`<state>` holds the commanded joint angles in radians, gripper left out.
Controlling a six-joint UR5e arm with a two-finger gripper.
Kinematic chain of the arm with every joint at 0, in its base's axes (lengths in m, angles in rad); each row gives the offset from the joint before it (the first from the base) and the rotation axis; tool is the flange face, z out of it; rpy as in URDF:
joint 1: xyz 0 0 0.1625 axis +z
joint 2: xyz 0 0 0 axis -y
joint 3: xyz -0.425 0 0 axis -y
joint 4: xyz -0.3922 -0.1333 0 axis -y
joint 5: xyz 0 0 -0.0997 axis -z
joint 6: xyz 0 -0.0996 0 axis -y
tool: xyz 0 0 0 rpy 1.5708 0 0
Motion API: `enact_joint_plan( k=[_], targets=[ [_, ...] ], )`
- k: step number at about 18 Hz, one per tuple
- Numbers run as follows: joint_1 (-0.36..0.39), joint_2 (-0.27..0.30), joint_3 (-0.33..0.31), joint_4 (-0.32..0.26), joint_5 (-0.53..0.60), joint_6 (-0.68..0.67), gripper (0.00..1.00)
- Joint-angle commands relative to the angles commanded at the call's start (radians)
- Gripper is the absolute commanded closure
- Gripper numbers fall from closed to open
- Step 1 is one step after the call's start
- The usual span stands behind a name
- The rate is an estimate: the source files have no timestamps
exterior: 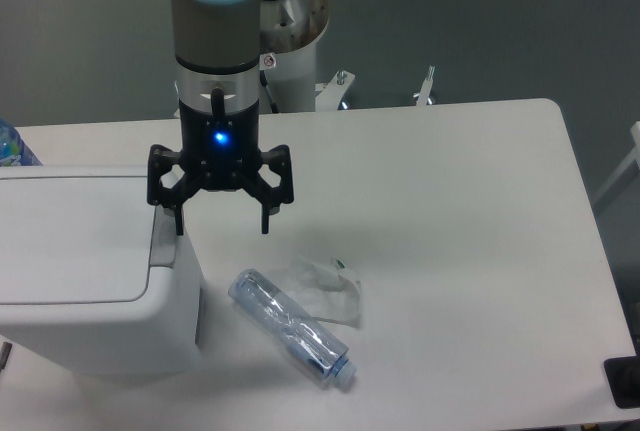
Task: Open the trash can
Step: 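Press the gripper down on the trash can lid edge to pop it open, then lift the gripper up and away from the opened trash can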
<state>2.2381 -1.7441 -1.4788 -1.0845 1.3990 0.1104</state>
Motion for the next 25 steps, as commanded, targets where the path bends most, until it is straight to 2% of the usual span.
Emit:
enact_joint_plan(
  k=[25],
  targets=[
    [-0.018,-0.017,-0.002,0.000,0.002,-0.003,0.00]
  ],
)
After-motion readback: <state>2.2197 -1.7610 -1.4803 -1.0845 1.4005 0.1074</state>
